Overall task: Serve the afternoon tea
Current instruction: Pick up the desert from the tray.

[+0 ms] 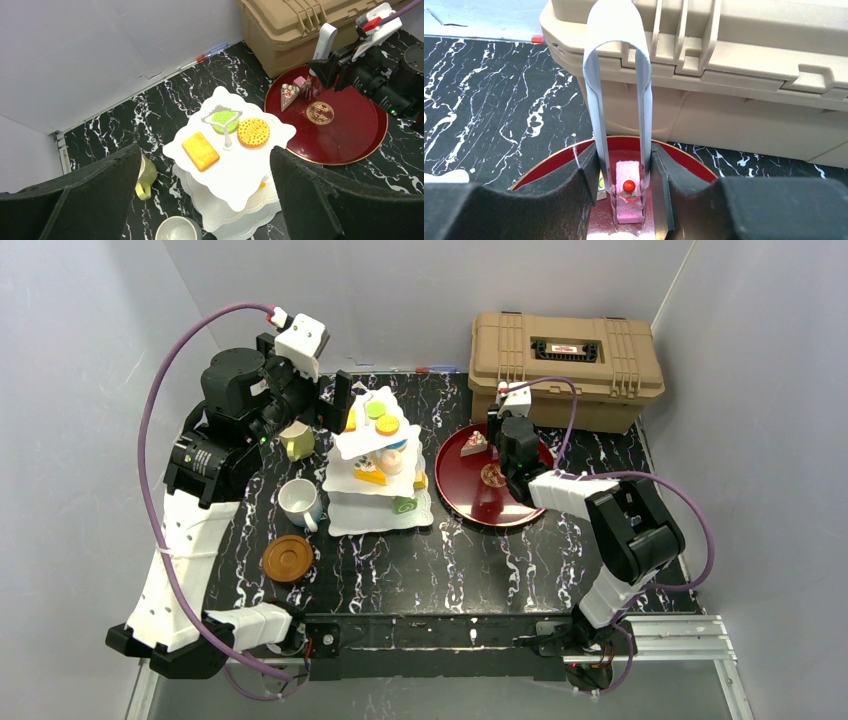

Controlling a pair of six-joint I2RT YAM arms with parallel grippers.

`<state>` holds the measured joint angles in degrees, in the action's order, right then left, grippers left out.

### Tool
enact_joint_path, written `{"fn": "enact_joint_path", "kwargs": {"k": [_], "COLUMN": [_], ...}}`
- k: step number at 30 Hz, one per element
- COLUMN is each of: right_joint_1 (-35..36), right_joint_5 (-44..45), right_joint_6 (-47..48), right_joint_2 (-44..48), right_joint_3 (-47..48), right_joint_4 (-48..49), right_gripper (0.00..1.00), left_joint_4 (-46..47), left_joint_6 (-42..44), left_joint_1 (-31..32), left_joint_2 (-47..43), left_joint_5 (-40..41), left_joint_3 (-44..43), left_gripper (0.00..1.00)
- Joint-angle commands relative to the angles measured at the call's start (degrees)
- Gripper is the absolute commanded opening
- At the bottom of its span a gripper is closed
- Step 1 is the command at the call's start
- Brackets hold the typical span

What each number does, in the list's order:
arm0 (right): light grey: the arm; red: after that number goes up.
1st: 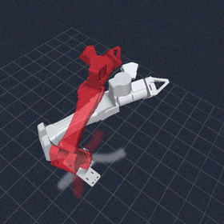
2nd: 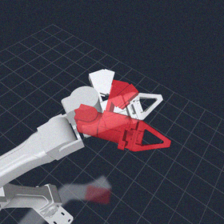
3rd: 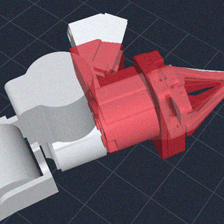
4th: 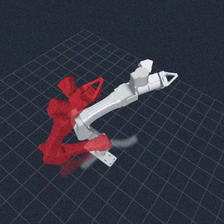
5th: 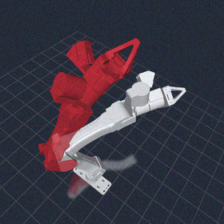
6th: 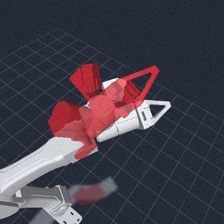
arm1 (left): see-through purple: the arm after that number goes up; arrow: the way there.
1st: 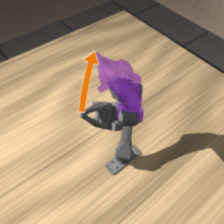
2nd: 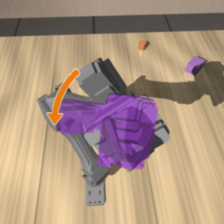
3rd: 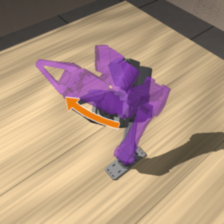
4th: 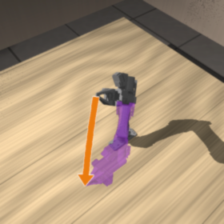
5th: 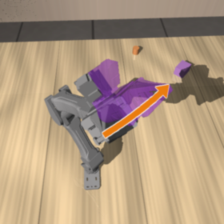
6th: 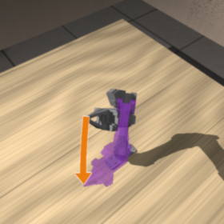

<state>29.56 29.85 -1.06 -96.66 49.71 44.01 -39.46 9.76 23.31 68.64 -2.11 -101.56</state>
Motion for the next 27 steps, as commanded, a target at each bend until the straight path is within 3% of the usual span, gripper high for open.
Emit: {"fn": "enact_joint_path", "kwargs": {"k": [1,17,27], "right_joint_1": [-0.5,-0.4,2.3], "right_joint_5": [0.3,-1.9,-5.0], "right_joint_6": [0.9,2.9,0.3], "right_joint_2": [3.6,9.4,23.8], "right_joint_3": [0.4,-2.6,-6.8], "right_joint_4": [4.5,3.6,-6.7], "right_gripper": [0.01,0.01,0.01], "left_joint_4": [-0.1,0.7,1.1], "left_joint_6": [-0.5,-1.0,-1.2], "left_joint_1": [-0.3,-0.4,-0.4], "left_joint_2": [-0.9,-1.0,-1.4], "left_joint_5": [-0.7,0.0,0.2], "left_joint_3": [-0.6,-0.1,0.3], "left_gripper": [0.99,0.99,0.99]}}
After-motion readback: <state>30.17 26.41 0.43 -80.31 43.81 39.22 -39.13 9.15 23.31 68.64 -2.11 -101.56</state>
